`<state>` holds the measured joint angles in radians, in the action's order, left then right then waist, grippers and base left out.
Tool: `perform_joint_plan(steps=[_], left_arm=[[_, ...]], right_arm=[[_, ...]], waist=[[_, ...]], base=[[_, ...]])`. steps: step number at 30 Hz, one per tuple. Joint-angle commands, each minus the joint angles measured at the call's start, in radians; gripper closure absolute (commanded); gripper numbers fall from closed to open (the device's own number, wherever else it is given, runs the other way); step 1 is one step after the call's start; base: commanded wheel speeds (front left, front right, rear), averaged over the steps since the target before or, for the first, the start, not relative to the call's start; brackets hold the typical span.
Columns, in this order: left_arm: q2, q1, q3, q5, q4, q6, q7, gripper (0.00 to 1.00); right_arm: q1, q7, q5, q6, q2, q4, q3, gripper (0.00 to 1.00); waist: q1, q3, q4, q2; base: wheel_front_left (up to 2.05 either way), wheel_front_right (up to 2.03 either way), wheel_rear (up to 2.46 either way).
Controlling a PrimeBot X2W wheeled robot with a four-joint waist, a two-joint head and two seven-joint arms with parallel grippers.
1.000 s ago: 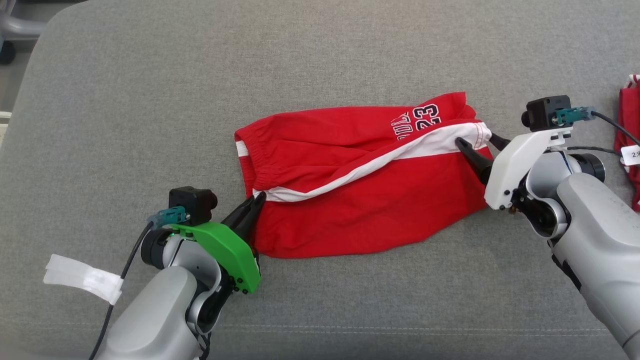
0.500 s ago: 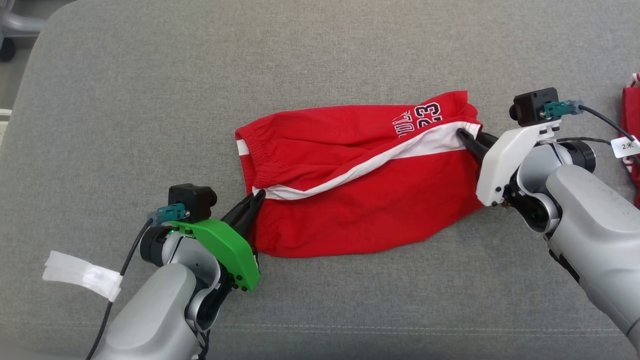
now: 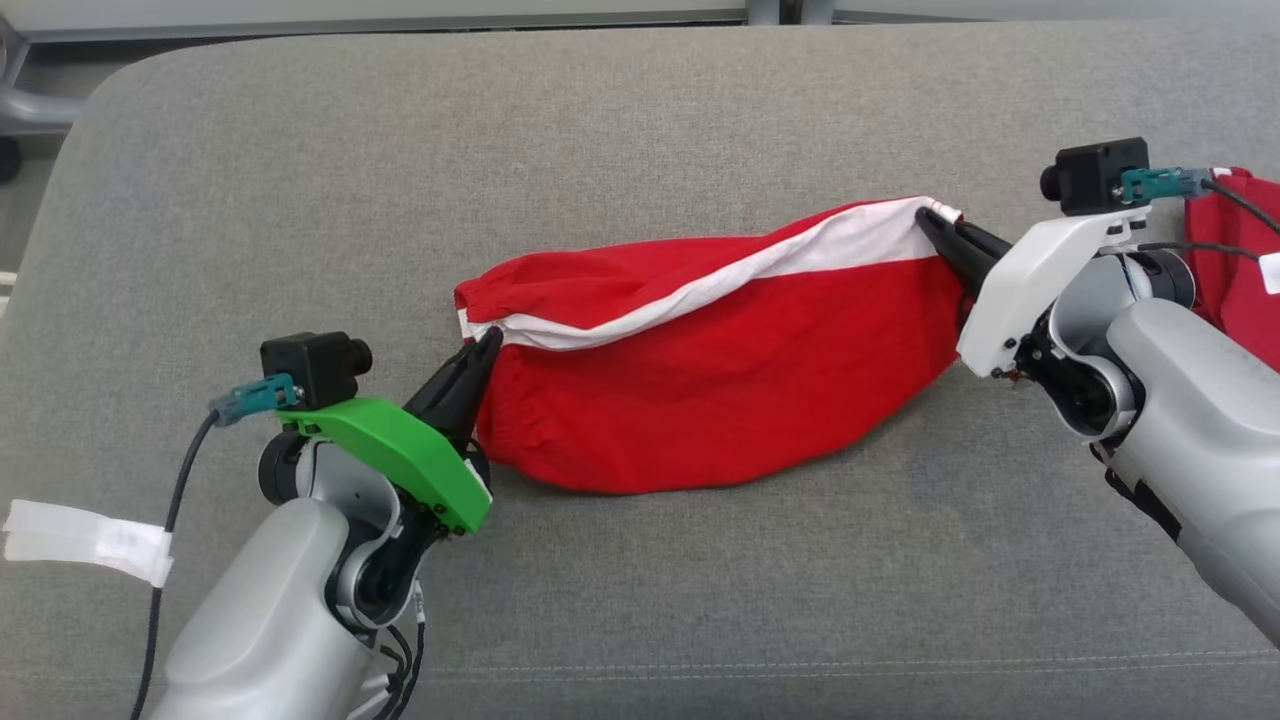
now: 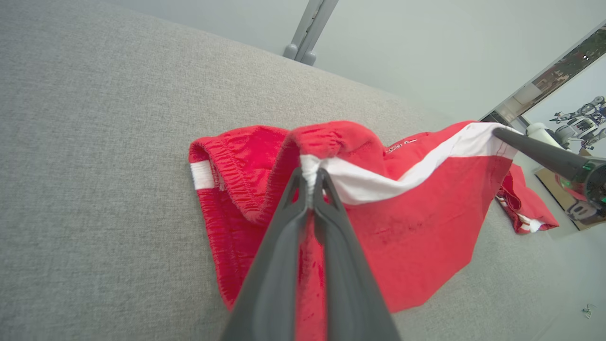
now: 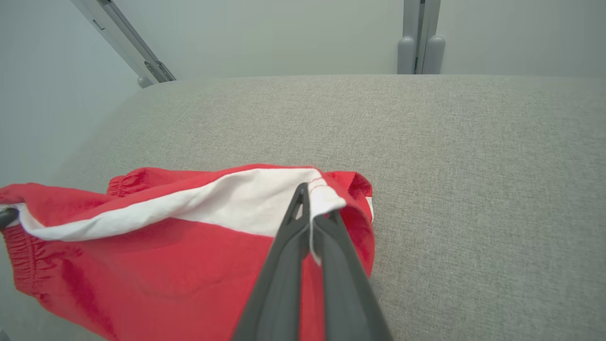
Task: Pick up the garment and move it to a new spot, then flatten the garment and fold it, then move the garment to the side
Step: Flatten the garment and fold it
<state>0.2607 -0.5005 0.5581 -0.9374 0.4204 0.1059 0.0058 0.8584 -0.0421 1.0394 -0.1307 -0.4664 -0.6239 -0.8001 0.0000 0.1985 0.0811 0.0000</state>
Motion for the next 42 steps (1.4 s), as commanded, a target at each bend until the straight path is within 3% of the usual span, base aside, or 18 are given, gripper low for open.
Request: perform_joint_plan(steps=[1,11,17,23,28,33,36,42], left_arm=[[0.01,0.006,-0.008,-0.006,-0.009,0.004,0.006,1.0],[0.06,-0.147,-0.069,-0.089,-0.113,-0.027,0.151,1.0],[0.054,-0.364,-0.111,-0.121,-0.052,-0.084,0.265,1.0],[0.014,-0.615,-0.126,-0.061,0.103,-0.129,0.227,1.0],[-0.024,-0.785,-0.166,-0.013,0.216,-0.106,0.047,1.0],[-0.045,-0.849,-0.204,-0.017,0.303,-0.041,-0.103,1.0],[-0.048,-0.831,-0.195,-0.028,0.357,-0.008,-0.108,1.0],[-0.054,-0.704,-0.167,-0.087,0.392,0.024,-0.112,1.0]], right_arm=[[0.015,0.008,0.011,0.0,-0.009,0.008,0.002,1.0],[0.106,-0.006,0.066,0.0,-0.048,0.044,0.036,1.0],[0.264,-0.002,0.017,0.0,0.012,-0.047,0.067,1.0],[0.492,0.12,-0.105,0.0,0.118,-0.239,0.104,1.0],[0.66,0.278,-0.185,0.001,0.203,-0.383,0.163,1.0],[0.708,0.307,-0.231,0.001,0.246,-0.395,0.245,1.0],[0.643,0.308,-0.243,0.001,0.256,-0.35,0.272,1.0],[0.456,0.307,-0.193,0.001,0.231,-0.224,0.185,1.0]], waist=[[0.0,-0.025,-0.018,0.0],[0.0,-0.081,-0.05,0.0],[0.0,-0.041,-0.084,0.0],[0.0,0.042,-0.126,0.0],[0.0,0.101,-0.165,0.0],[0.0,0.156,-0.194,0.0],[0.0,0.188,-0.205,0.0],[0.0,0.2,-0.205,0.0]], base=[[0.0,0.0,0.0],[0.0,0.0,0.0],[0.0,0.0,0.0],[0.0,0.0,0.0],[0.0,0.0,0.0],[0.0,0.0,0.0],[0.0,0.0,0.0],[0.0,0.0,0.0]])
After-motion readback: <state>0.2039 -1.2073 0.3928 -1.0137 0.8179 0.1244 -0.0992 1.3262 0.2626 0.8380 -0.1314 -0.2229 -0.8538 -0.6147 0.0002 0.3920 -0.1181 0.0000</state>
